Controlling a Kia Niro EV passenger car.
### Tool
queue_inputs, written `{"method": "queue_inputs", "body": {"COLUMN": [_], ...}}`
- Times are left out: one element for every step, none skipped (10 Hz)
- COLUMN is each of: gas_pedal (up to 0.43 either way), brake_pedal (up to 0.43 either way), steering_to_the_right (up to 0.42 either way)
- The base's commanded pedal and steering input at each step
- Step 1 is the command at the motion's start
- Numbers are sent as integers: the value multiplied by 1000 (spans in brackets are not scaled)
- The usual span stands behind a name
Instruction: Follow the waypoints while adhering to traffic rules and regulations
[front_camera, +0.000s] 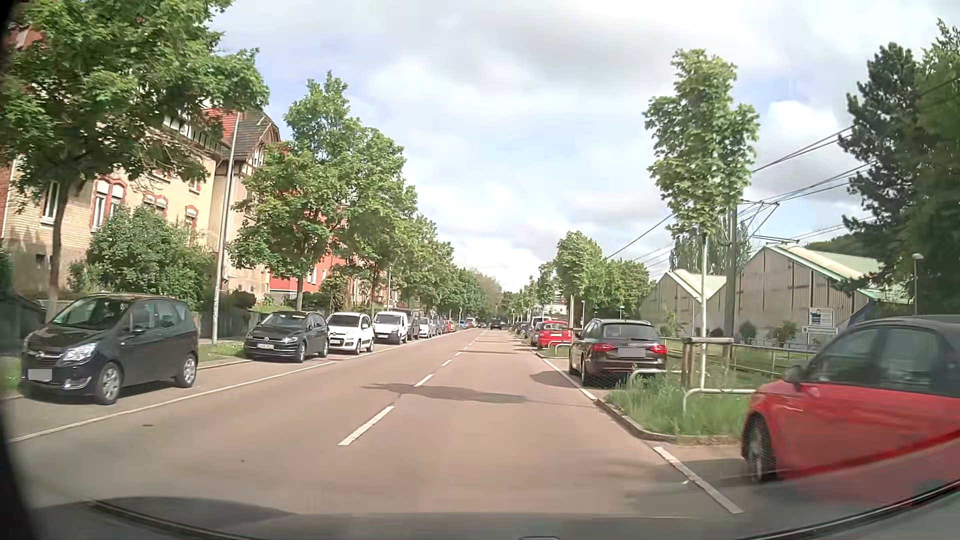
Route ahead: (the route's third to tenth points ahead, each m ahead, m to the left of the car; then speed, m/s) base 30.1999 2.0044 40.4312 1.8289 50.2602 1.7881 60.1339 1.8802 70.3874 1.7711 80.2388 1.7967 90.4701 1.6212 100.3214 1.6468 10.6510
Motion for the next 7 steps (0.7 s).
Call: {"method": "queue_inputs", "body": {"gas_pedal": [59, 59, 59, 59, 59, 59, 59], "brake_pedal": [0, 0, 0, 0, 0, 0, 0], "steering_to_the_right": [3, 3, 3, 3, 2, 2, 2]}}
